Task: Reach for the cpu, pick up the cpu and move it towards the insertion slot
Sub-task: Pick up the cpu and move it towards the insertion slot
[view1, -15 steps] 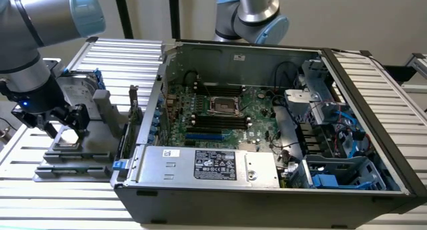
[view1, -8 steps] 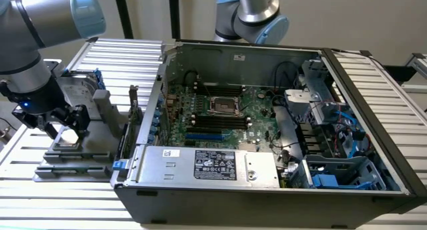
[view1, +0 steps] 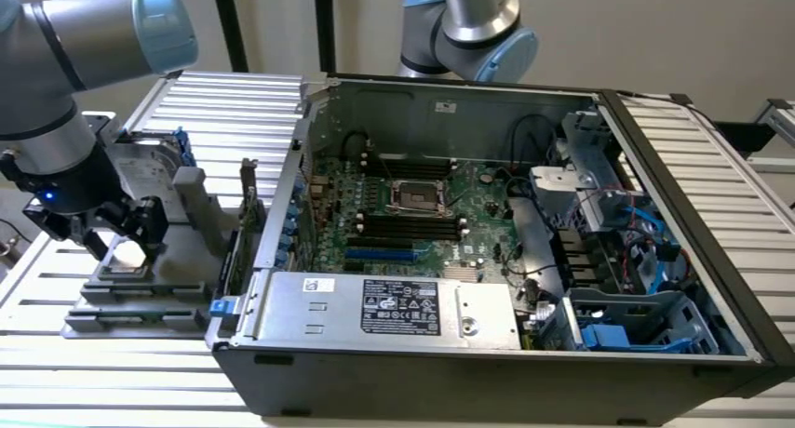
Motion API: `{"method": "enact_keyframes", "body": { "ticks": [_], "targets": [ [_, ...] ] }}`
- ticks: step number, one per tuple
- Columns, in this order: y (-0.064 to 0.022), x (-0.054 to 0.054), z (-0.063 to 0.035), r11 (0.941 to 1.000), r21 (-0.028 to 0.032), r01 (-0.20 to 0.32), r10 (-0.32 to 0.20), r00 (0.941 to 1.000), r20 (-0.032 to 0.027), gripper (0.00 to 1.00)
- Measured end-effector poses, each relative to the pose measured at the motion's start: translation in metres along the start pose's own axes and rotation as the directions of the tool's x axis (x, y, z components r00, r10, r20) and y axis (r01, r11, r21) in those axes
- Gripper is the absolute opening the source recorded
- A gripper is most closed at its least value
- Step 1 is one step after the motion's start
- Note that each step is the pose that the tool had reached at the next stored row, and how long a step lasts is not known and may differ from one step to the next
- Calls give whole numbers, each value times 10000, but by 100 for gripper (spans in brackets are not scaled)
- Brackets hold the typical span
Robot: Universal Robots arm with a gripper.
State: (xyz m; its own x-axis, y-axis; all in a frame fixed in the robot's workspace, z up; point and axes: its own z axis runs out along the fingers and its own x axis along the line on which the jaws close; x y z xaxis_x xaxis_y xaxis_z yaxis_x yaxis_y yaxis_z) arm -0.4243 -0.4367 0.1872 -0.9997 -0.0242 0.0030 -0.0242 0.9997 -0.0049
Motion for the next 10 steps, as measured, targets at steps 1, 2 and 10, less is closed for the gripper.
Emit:
{"method": "enact_keyframes", "body": {
  "ticks": [1, 2, 10],
  "targets": [
    [3, 0, 2, 10000, 4, -1, 1, 10000, 2, 71],
    [5, 0, 2, 10000, 9, 0, 0, 10000, 2, 71],
    [23, -1, 5, 10000, 28, 2, -2, 10000, -2, 71]
  ]
}}
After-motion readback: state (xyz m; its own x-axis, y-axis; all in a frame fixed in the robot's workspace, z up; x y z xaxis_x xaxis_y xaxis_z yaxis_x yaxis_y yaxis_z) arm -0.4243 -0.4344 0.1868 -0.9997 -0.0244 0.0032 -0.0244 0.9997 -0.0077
